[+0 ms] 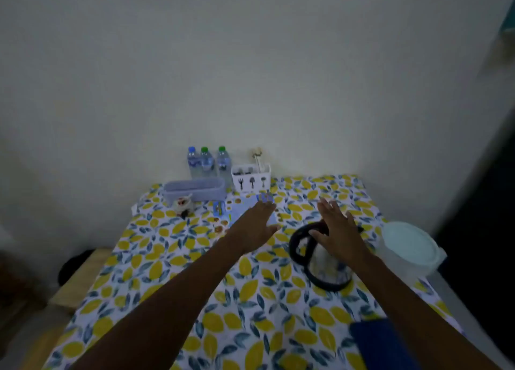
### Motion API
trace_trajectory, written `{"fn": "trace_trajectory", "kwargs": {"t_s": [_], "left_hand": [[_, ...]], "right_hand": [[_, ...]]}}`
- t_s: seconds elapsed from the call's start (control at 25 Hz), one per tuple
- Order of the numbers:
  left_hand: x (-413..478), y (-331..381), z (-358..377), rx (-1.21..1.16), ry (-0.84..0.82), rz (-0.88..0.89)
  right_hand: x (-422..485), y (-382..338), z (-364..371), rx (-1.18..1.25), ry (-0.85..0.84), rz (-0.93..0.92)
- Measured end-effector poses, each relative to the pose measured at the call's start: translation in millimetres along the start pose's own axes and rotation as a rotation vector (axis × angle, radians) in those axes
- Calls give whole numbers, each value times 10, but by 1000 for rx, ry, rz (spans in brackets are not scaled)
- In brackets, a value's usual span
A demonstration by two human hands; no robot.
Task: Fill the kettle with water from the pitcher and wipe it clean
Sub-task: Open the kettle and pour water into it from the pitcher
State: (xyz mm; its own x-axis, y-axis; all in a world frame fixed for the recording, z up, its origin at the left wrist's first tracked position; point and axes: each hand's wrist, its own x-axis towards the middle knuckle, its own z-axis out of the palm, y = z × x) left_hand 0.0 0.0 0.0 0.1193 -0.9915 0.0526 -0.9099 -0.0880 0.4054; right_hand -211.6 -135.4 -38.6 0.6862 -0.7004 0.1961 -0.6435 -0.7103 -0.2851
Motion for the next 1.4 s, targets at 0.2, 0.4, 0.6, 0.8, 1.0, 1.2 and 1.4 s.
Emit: {"fn": "trace_trajectory", "kwargs": {"t_s": [0.2,0.4,0.6,0.8,1.0,1.2,1.4], "left_hand": [[147,63,808,-96,-160,-20],[676,217,1160,-194,-101,38],[1173,167,1457,-379,-11,-85],[1026,165,1398,-659,9,-129],[455,15,1168,-727,106,-163],[-369,-356,816,-694,86,-291],[-1214,-773,692,-638,89,-390]], "right_hand": [[-250,227,321,-69,28,219],[-85,456,378,-57,-80,299],[-49,510,519,219,43,359],[-205,436,485,311,133,350],[-434,44,426,276,128,226],[-698,-652,621,286,34,102],[-1023,-1146,978,142,-63,68]]}}
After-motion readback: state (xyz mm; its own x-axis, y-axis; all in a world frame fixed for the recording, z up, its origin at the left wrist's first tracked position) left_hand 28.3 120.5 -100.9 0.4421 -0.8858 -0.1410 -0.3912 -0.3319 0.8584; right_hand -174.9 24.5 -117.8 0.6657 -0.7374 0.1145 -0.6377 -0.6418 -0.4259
